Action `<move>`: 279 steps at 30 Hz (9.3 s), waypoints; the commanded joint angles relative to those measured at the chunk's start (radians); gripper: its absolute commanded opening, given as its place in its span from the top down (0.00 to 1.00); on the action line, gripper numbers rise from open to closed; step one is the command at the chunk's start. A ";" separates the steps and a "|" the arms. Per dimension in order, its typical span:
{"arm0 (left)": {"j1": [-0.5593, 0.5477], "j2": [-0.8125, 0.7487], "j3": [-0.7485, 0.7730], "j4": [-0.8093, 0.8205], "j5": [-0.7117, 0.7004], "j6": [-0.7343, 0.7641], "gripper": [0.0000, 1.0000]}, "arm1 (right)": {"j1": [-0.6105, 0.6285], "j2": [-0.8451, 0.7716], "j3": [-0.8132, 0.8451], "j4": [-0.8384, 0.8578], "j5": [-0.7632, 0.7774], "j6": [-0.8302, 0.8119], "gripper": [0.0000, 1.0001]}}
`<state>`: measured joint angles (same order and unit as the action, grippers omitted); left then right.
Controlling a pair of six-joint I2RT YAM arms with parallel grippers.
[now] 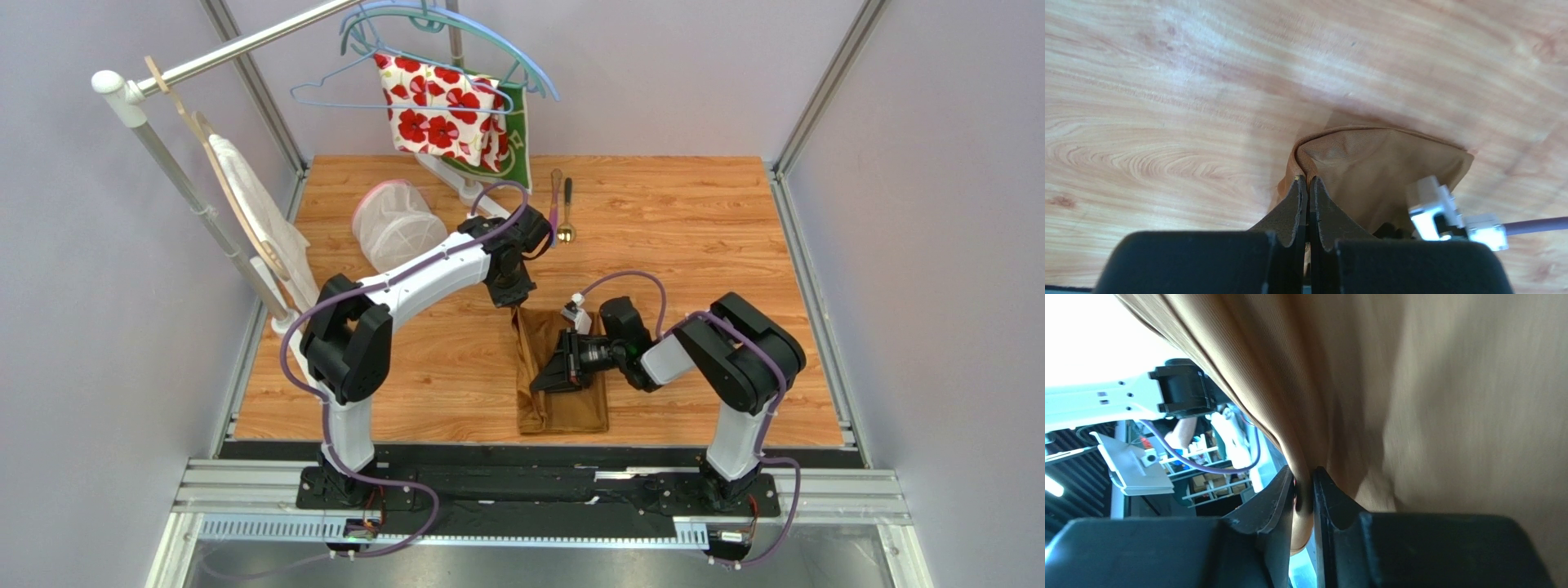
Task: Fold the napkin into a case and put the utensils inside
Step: Fold the lower triangle-folded napkin at the center of the board, then smooth out the 2/3-rectangle-folded napkin at the center of the board.
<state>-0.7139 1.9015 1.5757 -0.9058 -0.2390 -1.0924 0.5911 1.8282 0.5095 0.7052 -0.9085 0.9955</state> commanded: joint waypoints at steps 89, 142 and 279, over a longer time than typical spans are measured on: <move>-0.110 0.309 0.345 0.082 0.049 0.203 1.00 | -0.244 -0.001 0.590 -1.064 0.376 -0.584 1.00; -0.096 0.045 0.136 0.407 0.177 0.305 0.54 | -0.300 -0.284 0.445 -1.194 0.473 -0.630 1.00; -0.073 -0.120 -1.149 1.545 0.905 0.183 0.92 | -0.146 -0.084 0.357 -1.069 0.275 -0.584 1.00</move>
<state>-0.7815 1.7454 0.4526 0.5774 0.7151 -0.8906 0.4438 1.7798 0.8337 -0.3294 -0.7547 0.4625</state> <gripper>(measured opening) 0.082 0.006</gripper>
